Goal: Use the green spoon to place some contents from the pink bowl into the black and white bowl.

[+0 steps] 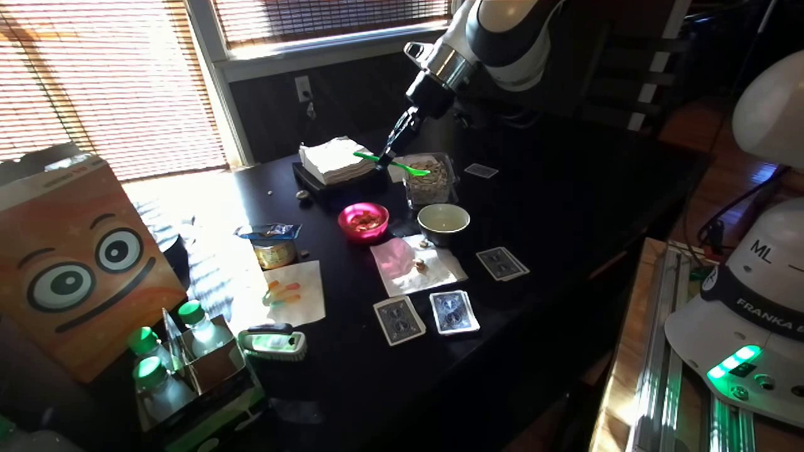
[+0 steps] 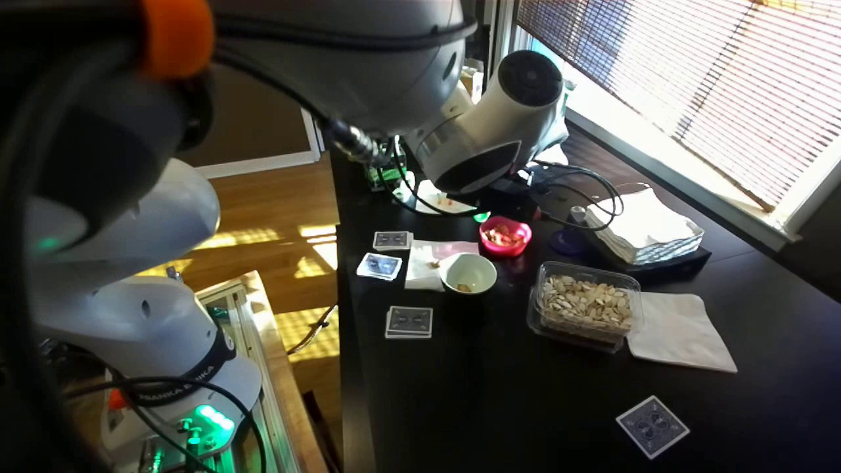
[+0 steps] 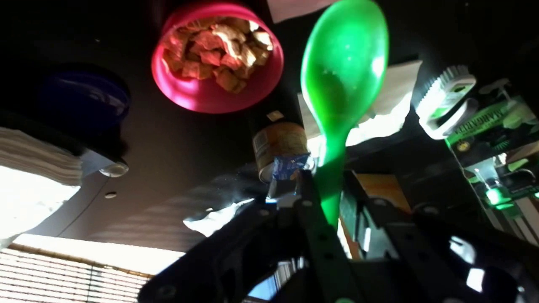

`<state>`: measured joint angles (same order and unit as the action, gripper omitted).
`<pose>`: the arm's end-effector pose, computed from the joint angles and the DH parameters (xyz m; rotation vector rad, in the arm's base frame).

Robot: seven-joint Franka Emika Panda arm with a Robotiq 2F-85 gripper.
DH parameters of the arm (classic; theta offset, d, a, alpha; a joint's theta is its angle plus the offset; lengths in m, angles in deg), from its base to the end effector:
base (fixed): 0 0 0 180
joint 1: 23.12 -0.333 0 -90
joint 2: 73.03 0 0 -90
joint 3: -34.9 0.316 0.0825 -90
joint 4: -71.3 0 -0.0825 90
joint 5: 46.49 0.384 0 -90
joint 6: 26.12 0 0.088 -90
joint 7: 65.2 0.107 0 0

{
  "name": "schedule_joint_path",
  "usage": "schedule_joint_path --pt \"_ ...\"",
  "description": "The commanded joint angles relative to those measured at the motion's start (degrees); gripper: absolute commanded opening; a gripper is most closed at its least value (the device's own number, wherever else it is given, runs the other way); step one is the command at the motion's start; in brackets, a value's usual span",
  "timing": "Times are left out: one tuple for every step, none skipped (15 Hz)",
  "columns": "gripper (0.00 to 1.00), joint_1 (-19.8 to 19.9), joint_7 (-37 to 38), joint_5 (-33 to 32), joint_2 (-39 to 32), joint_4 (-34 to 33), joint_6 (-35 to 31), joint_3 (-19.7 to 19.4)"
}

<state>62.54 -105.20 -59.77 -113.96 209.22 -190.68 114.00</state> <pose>0.5245 -0.0451 0.2981 -2.5135 -0.8140 -0.7966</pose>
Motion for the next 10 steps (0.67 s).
schedule_joint_path --pt "0.05 -7.66 3.41 -0.27 9.44 -4.30 2.79 -7.09" --pt "0.05 -10.02 3.58 0.06 10.97 -5.39 3.95 -9.44" --pt "0.05 -12.54 3.79 0.40 12.32 -6.41 5.20 -12.01" --pt "0.05 -15.35 4.32 0.67 13.99 -7.26 5.89 -14.86" --pt "0.05 -17.99 4.27 0.99 14.82 -8.30 7.36 -17.56" --pt "0.05 -20.95 4.15 1.20 15.60 -9.24 8.20 -20.62" --pt "0.05 -23.67 3.64 1.41 16.27 -10.04 9.05 -23.36" --pt "0.05 -26.54 3.25 1.73 16.70 -10.84 9.59 -26.29" --pt "0.05 -29.37 2.93 2.18 17.02 -11.55 10.09 -29.09" --pt "0.05 -32.14 2.48 2.81 16.94 -12.13 10.35 -31.80"
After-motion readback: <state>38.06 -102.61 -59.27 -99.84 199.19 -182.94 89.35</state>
